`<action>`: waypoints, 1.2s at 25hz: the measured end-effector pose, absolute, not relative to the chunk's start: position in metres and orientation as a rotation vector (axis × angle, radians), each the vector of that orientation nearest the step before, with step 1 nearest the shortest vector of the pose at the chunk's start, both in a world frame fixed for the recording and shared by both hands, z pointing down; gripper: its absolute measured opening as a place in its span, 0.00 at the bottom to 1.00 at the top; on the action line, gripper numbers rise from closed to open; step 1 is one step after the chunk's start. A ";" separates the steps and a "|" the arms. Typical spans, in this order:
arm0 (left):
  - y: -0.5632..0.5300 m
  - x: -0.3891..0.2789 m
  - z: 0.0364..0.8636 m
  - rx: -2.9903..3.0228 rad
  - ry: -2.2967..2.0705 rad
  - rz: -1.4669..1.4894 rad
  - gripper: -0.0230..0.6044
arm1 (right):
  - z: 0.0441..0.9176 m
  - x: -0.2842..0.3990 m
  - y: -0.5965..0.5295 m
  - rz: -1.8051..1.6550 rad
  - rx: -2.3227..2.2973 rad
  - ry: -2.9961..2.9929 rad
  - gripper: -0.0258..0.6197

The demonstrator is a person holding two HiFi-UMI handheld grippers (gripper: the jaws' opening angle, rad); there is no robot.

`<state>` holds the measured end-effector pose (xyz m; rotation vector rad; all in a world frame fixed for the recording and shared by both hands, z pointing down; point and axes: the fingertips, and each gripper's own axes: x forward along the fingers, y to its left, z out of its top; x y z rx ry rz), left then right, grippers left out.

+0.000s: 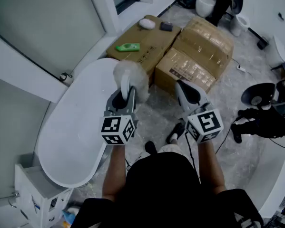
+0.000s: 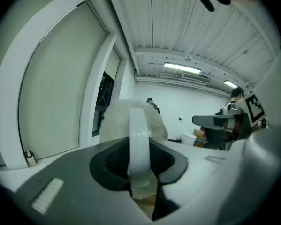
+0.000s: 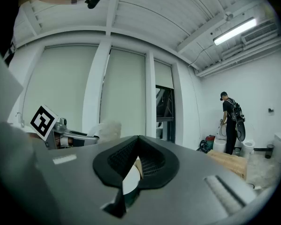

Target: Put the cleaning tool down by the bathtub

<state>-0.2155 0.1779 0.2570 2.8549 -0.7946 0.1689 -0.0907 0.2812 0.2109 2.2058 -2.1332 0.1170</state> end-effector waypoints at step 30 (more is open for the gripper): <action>0.149 -0.273 0.270 2.810 -0.930 0.228 0.16 | 0.222 -0.134 0.250 0.183 2.129 -2.191 0.05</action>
